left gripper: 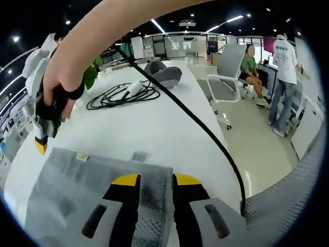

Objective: Fold the towel on the table until its edges align and the towel forms a compact rectangular stack.

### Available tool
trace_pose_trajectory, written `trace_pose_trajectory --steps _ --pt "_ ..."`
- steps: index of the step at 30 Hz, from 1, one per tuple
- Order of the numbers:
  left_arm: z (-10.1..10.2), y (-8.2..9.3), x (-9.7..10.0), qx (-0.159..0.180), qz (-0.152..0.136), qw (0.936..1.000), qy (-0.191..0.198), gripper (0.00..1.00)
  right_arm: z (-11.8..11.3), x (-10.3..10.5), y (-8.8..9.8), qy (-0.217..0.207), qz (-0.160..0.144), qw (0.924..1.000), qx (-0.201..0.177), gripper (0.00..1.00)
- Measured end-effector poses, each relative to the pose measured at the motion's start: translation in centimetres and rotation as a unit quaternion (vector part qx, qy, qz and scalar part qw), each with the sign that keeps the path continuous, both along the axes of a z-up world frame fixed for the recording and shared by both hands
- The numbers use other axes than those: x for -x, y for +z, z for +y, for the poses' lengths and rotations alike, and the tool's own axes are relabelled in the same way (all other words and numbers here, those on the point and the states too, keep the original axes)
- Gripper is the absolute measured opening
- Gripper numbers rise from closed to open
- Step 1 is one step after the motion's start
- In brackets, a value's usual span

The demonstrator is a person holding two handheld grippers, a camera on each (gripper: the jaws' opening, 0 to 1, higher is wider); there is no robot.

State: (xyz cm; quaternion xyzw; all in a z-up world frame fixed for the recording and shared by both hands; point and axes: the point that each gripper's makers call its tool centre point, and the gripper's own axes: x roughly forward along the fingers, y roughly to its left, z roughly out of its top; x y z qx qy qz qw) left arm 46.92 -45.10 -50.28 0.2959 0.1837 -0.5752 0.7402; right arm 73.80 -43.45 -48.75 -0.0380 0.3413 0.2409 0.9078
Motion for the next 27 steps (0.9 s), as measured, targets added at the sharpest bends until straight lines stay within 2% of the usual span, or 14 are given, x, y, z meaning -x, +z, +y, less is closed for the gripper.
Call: trace_pose_trajectory --steps 2,5,9,15,20,24,27 --pt "0.2 -0.5 0.3 -0.015 -0.015 0.9996 -0.016 0.24 -0.2 -0.2 -0.5 -0.009 0.006 0.9999 0.002 0.35" --pt "0.1 -0.3 0.6 -0.016 -0.026 0.9991 -0.028 0.23 -0.2 -0.2 -1.1 -0.014 0.011 0.9998 -0.002 0.33" --pt "0.1 -0.2 0.2 -0.008 -0.010 0.9998 -0.012 0.22 -0.4 -0.6 -2.1 -0.016 0.022 0.9996 0.005 0.33" --pt "0.1 -0.6 0.4 -0.008 -0.006 0.9995 -0.029 0.19 -0.7 -0.5 -2.4 -0.031 0.029 0.9991 0.000 0.32" --pt "-0.1 -0.8 0.4 -0.005 0.007 0.9997 -0.022 0.15 -0.1 -0.3 -2.8 -0.035 0.038 0.9983 -0.029 0.29" --pt "0.0 -1.0 0.6 -0.003 0.016 0.9997 -0.016 0.08 0.0 -0.4 -2.5 -0.042 0.039 0.9976 -0.039 0.24" --pt "0.3 -0.8 0.1 0.010 0.046 0.9989 0.008 0.03 -0.8 -0.5 -2.6 -0.048 0.038 0.9979 -0.023 0.14"
